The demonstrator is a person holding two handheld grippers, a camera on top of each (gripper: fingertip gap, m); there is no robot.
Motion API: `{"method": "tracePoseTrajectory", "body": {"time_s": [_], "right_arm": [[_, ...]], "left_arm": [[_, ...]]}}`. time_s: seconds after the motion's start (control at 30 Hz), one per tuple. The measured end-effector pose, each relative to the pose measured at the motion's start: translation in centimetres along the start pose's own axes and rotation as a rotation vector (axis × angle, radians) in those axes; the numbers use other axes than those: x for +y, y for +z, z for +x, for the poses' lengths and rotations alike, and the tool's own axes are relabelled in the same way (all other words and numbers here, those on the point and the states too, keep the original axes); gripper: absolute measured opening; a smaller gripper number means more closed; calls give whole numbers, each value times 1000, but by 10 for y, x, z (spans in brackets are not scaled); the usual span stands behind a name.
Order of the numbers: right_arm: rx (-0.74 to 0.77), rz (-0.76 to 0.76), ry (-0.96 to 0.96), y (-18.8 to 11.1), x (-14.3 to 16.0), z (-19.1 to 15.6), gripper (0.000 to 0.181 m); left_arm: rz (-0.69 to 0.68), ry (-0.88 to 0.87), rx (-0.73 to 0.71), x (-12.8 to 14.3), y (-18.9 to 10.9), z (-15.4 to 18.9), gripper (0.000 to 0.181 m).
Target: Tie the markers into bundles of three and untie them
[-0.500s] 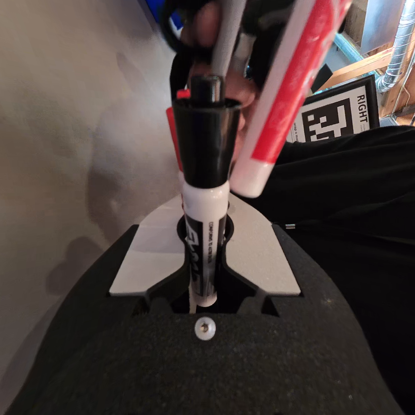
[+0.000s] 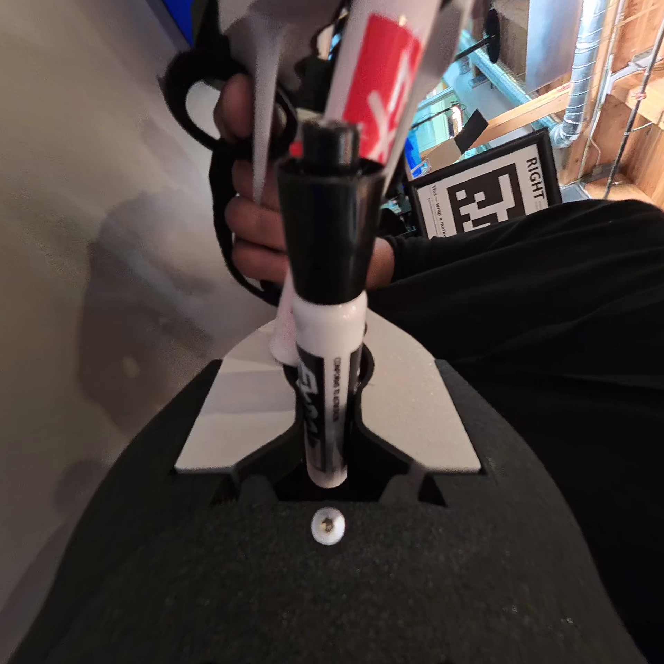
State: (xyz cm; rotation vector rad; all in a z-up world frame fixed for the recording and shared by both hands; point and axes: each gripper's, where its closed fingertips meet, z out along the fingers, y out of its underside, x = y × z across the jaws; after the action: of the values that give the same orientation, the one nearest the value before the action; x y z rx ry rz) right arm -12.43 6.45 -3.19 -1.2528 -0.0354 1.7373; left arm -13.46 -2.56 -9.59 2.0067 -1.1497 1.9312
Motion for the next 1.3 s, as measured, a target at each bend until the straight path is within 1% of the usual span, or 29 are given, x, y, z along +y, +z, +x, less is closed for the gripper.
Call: {"method": "tracePoseTrajectory", "body": {"time_s": [0.07, 0.2, 0.27, 0.33, 0.5, 0.57, 0.63, 0.7, 0.8, 0.9, 0.93, 1.03, 1.1, 1.13, 1.23, 1.3], "right_arm": [[-3, 7, 10, -1, 0, -2, 16], [29, 13, 20, -4, 1, 5, 17], [-17, 59, 123, -3, -4, 6, 17], [-5, 85, 168, -3, -6, 16, 16], [15, 30, 263, 4, 9, 33, 16], [21, 16, 352, 6, 12, 38, 17], [37, -37, 456, 7, 18, 46, 16], [78, -89, 504, 7, 21, 54, 17], [171, -178, 463, 8, 21, 67, 16], [238, -321, 398, 11, 24, 66, 17], [253, -387, 386, 11, 27, 65, 17], [251, -555, 341, 10, 35, 58, 20], [212, -599, 337, 10, 35, 51, 36], [212, -611, 321, 7, 31, 51, 36], [304, -619, 183, -12, 16, 68, 18], [375, -672, 124, -25, 18, 82, 17]], "left_arm": [[-5, 6, 12, 0, 2, 2, 26], [15, -26, -7, -3, 3, -7, 25], [48, -41, 12, -8, 2, -10, 25], [50, -32, -1, -12, 2, -14, 25], [35, 20, -106, -24, -3, -29, 26], [18, 22, -136, -26, -4, -36, 25], [17, 5, -121, -29, -4, -37, 25], [11, -21, -98, -30, -4, -38, 25], [83, -50, -65, -39, -7, -43, 25], [197, -112, 55, -51, -13, -37, 25], [218, -122, 70, -53, -16, -38, 25], [229, -91, 39, -54, -21, -40, 25], [203, -76, 20, -51, -22, -39, 24], [176, -76, 3, -48, -23, -39, 24], [38, -57, -155, -31, -31, -54, 24], [-48, -25, -313, -25, -43, -70, 25]]}}
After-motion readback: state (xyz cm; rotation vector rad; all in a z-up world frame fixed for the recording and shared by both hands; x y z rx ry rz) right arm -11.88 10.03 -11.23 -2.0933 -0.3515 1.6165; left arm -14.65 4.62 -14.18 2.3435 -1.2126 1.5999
